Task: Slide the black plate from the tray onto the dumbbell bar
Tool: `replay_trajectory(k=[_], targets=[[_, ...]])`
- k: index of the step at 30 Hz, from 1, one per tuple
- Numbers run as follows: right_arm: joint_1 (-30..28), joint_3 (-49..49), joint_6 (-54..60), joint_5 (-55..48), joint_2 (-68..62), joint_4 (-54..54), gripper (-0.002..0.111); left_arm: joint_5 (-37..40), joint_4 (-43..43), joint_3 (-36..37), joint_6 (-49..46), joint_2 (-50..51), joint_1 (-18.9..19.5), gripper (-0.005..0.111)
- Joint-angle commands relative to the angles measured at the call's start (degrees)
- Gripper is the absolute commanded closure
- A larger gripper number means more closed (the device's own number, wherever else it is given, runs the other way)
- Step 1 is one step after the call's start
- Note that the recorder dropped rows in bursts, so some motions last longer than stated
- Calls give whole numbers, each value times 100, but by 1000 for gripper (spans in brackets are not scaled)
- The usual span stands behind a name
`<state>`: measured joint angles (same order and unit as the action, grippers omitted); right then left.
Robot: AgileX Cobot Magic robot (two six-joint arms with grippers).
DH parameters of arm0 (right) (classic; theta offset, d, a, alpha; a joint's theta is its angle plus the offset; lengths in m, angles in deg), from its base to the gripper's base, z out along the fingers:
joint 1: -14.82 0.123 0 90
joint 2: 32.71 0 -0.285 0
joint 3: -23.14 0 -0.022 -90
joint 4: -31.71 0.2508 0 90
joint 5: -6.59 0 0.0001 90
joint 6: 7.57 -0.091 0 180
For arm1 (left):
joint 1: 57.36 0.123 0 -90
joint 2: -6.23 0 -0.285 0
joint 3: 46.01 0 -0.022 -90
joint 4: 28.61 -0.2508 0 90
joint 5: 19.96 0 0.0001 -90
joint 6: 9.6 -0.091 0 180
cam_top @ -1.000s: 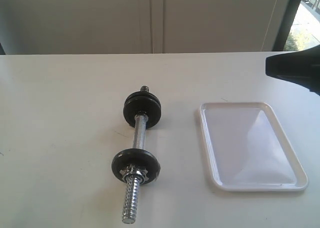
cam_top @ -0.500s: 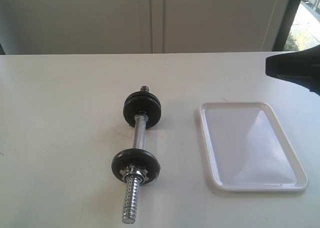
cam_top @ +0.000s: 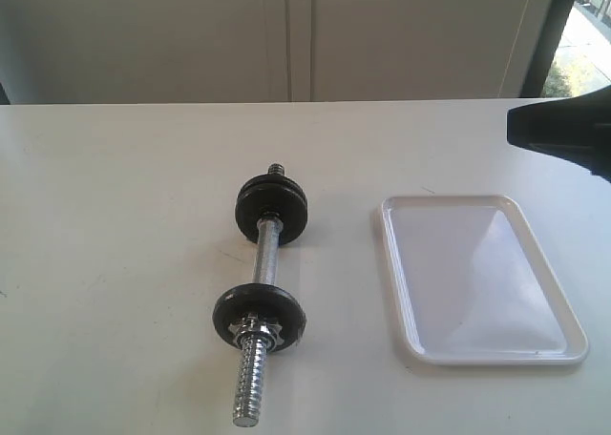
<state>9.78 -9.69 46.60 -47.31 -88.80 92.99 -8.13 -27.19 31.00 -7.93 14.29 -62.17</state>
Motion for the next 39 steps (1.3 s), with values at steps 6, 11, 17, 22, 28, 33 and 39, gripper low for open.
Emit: replay_trajectory(k=[6,11,17,22,28,33,39], targets=[[31,-44,0,96,535,15,108,16,44,20,48,-28,354,107],[31,-44,0,96,1540,15,108,16,44,20,48,-28,414,107],[31,-44,0,96,1984,15,108,16,44,20,48,-28,414,107],[31,-44,0,96,2060,15,108,16,44,20,48,-28,414,107],[31,-70,0,120,2059,15,108,-1,44,20,48,-28,410,107],[31,-430,-11,375,2485,2,108,-5,44,20,48,-28,410,107],[31,-1388,-39,363,3538,-679,108,-5,44,20,48,-28,410,107]])
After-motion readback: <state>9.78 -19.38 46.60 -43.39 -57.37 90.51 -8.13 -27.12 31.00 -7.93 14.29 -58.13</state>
